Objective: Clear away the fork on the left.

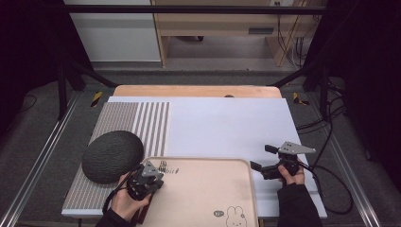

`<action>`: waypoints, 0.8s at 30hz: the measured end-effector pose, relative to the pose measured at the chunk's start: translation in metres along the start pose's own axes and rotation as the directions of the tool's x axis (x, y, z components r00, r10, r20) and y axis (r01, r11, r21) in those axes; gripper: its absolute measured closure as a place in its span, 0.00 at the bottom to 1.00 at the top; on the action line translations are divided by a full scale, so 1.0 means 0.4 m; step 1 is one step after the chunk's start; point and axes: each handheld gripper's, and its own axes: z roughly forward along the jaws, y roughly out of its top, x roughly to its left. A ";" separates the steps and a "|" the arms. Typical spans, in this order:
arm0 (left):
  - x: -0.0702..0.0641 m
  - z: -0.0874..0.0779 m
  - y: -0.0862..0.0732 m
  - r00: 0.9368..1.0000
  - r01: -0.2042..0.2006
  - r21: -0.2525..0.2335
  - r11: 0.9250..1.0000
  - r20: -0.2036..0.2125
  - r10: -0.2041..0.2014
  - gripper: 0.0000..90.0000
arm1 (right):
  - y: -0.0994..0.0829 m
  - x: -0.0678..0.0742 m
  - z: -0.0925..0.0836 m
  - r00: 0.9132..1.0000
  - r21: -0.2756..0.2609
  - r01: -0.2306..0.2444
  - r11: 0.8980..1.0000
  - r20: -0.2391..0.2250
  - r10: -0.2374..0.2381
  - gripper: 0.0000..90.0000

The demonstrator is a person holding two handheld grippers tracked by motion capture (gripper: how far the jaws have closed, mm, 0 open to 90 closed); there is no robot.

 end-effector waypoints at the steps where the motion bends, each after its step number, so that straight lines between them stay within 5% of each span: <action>1: 0.002 -0.002 -0.001 1.000 0.002 0.003 1.000 -0.002 -0.002 1.00 | 0.000 0.000 0.000 1.000 0.000 0.000 1.000 0.000 0.000 0.01; 24: 0.025 -0.014 -0.016 0.999 0.026 0.003 1.000 -0.024 -0.026 0.99 | 0.000 0.000 0.000 1.000 0.000 0.001 1.000 0.000 -0.001 0.01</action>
